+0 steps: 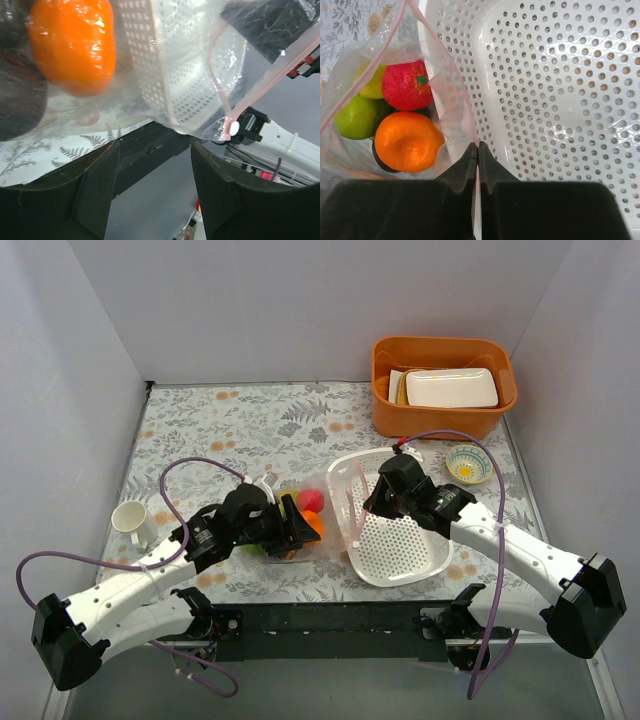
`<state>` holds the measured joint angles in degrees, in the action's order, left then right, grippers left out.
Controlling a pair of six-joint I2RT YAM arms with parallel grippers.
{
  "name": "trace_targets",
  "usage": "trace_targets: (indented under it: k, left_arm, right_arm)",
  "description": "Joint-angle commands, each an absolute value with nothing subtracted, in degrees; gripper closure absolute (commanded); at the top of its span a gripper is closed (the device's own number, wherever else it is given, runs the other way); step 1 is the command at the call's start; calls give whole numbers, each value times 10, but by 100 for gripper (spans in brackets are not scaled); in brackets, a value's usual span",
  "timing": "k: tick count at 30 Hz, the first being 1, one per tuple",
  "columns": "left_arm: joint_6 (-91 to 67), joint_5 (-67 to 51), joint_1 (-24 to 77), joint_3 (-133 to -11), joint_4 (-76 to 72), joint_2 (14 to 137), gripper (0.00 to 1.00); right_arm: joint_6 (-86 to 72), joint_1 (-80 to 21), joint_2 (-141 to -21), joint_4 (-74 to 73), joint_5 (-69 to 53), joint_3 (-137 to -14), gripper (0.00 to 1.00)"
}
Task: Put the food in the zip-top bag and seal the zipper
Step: Adjust the zipper food storage bag at the center of the board.
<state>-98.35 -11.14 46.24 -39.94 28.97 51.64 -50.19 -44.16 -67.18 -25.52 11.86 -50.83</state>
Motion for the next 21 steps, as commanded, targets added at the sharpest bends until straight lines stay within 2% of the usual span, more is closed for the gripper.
trace_targets:
  k: [1, 14, 19, 21]
  left_arm:
    - [-1053, -114, 493, -389, 199, 510, 41]
    - [-1131, -91, 566, -347, 105, 540, 31]
    - [-1114, -86, 580, -360, 103, 575, 32]
    - [-1088, -62, 592, -391, 148, 606, 33]
  right_arm:
    - [-509, -433, -643, -236, 135, -496, 93]
    - [-512, -426, -622, -239, 126, -468, 92]
    - [-509, -424, -623, -236, 121, -468, 92]
    - [-506, -422, -623, -236, 120, -469, 92]
